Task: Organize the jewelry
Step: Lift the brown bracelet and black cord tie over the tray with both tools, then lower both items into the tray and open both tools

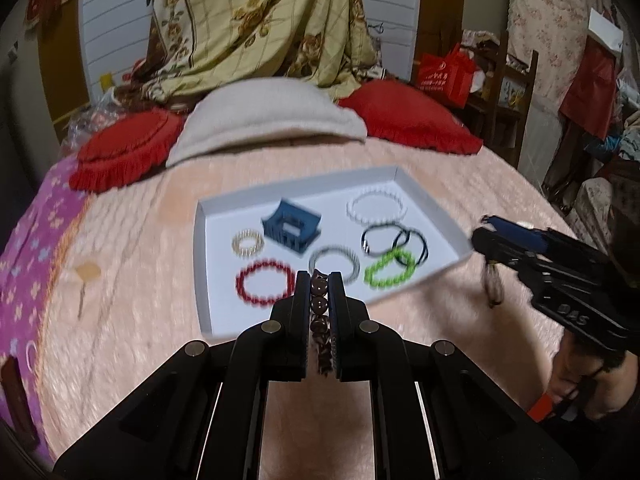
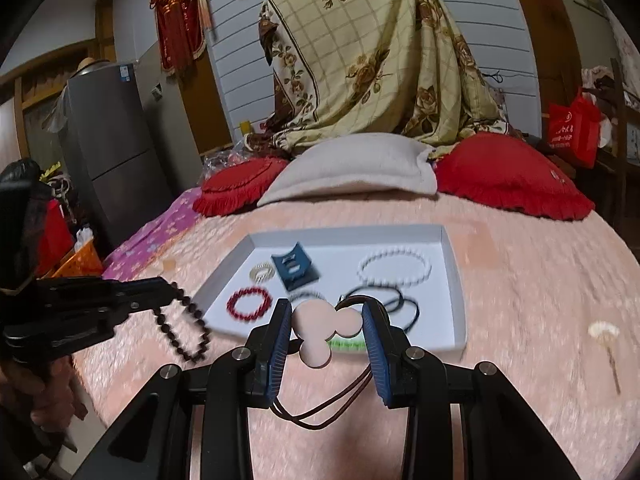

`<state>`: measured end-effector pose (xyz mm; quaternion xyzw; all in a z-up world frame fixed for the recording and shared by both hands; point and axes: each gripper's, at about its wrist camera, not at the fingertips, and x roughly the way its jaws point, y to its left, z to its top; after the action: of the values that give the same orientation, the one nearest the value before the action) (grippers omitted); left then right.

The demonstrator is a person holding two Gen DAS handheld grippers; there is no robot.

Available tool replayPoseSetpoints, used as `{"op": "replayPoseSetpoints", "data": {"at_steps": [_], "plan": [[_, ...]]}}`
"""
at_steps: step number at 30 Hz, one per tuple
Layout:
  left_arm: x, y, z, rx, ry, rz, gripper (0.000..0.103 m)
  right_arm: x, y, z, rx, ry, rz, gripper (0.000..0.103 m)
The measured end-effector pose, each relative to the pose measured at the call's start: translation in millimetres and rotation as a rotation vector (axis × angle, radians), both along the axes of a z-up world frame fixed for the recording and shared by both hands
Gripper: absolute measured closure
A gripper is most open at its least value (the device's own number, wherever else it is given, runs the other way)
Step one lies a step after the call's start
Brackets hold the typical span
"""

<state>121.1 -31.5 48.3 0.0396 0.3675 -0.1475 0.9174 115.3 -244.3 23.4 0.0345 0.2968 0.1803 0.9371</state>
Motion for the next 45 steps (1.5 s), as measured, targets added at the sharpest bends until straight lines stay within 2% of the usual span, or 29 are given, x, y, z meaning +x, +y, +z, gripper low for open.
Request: {"op": "replayPoseSetpoints", "data": {"at_steps": [5,10,12,16,18,21,28,32,33,34,35,37,39,42,45], "plan": [[24.4,-12.6,14.2,-0.007,-0.009,-0.012,0.096,36.2,-1.1,2.4,0.056,0.013,-0.002,0.068],[50.8,-32.6,12.9,-0.057,0.018,-0.035,0.096,63.4,-8.6,-10.5,0.128,0.036,-0.030,0.068],[66.0,-39.6,3.7,-0.104,0.050,-0.049,0.096,76.9,-9.1,-19.6,0.108,0.060,-0.056,0.068],[101.3,-41.3,-39.2,-0.183,0.151,-0.034,0.096,97.5,-14.6,-37.8,0.093,0.132,-0.092,0.068],[114.0,-38.0,-61.6,-0.166,0.196,-0.003,0.096,106.2,-16.6,-47.9,0.088,0.170,-0.101,0.068],[121.7,-26.3,-84.6,-0.121,0.220,0.046,0.096,116.5,-16.8,-60.4,0.085,0.214,-0.114,0.068],[113.5,-14.1,-95.5,-0.038,0.187,0.066,0.096,133.4,-7.3,-81.6,0.077,0.263,-0.128,0.068],[111.8,-6.0,-104.0,-0.036,0.199,0.080,0.096,137.4,-4.2,-89.1,0.069,0.281,-0.139,0.068],[114.4,-3.7,-104.8,-0.036,0.198,0.083,0.094,137.9,-4.7,-89.3,0.074,0.283,-0.137,0.067],[114.1,-1.8,-105.2,-0.039,0.200,0.085,0.092,138.1,-5.3,-88.8,0.083,0.282,-0.135,0.059],[113.8,0.3,-104.9,-0.048,0.202,0.086,0.090,137.3,-5.6,-87.3,0.093,0.272,-0.135,0.054],[113.5,4.9,-101.9,-0.057,0.193,0.103,0.074,134.2,-8.5,-80.1,0.112,0.242,-0.142,0.052],[108.3,10.5,-95.1,-0.062,0.159,0.119,0.065,130.3,-11.9,-71.2,0.132,0.213,-0.146,0.052],[94.9,16.1,-90.0,-0.034,0.123,0.129,0.064,122.6,-18.0,-59.6,0.139,0.198,-0.145,0.052],[82.9,21.2,-98.5,0.048,0.115,0.149,0.061,113.6,-19.1,-63.1,0.068,0.274,-0.125,0.052]]}}
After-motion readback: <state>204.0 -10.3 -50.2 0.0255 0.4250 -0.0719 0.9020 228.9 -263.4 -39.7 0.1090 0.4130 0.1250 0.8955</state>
